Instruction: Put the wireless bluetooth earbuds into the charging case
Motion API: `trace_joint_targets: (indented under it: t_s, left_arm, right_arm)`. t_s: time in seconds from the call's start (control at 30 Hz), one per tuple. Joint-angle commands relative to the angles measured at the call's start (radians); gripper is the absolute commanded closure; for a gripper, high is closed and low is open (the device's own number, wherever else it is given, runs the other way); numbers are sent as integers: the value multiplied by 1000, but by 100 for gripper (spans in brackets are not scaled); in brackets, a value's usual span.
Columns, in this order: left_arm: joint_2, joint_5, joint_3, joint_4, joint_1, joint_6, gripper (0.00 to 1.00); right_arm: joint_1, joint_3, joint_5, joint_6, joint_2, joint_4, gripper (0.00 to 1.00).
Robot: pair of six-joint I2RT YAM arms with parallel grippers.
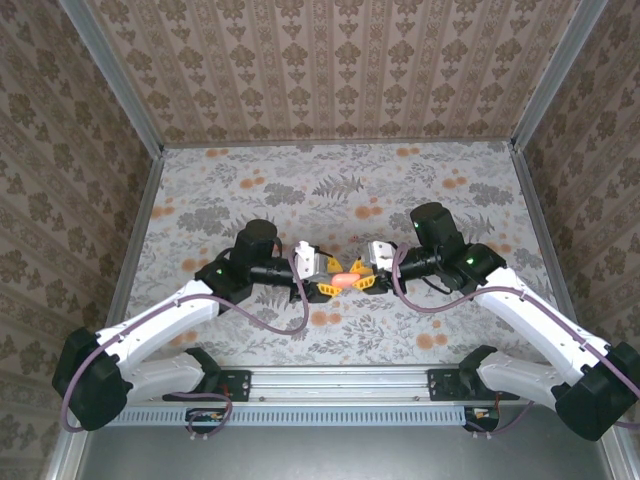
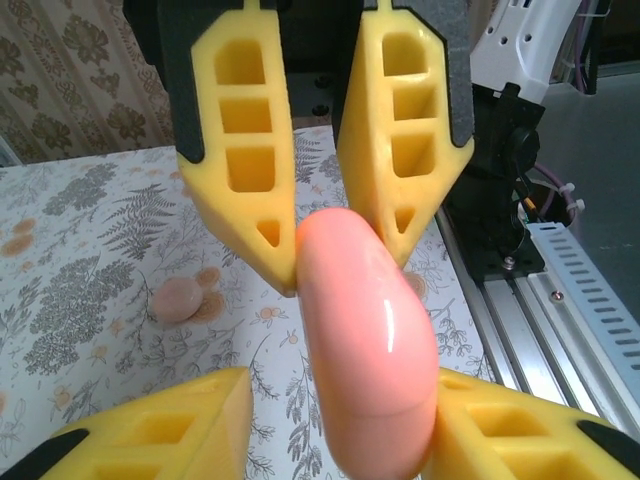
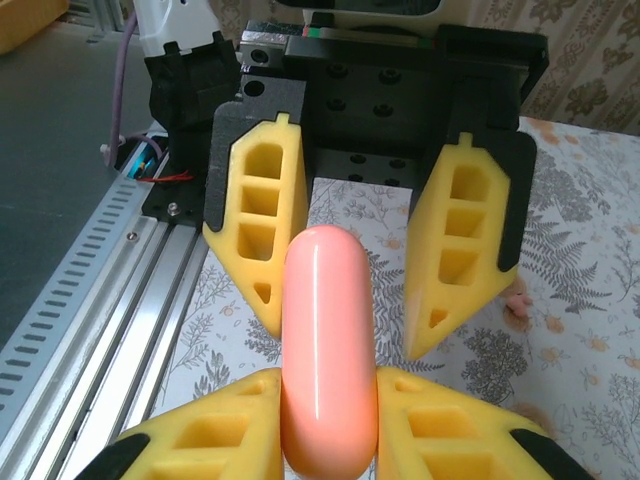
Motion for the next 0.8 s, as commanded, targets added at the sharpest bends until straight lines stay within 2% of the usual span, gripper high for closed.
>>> trace_joint_targets:
  t_s: [0.0, 0.2, 0.4, 0.53, 0.77]
  left_arm:
    - [-1, 6, -9, 46, -7, -29, 59]
    - [-3, 7, -9, 41, -7, -29, 68]
    - [-8, 10, -11, 60, -7, -42, 62]
    - [-7, 1, -10, 66, -6, -49, 63]
    - [0, 4, -5, 66, -7, -55, 77]
  right_arm:
    - [7, -14, -47, 18, 5, 33, 77]
    - [10, -21, -44, 24, 5, 43, 77]
    - [11, -34, -30, 27, 4, 56, 77]
    - [12, -41, -30, 41, 3, 74, 77]
    - [14, -45, -21, 42, -1, 77, 77]
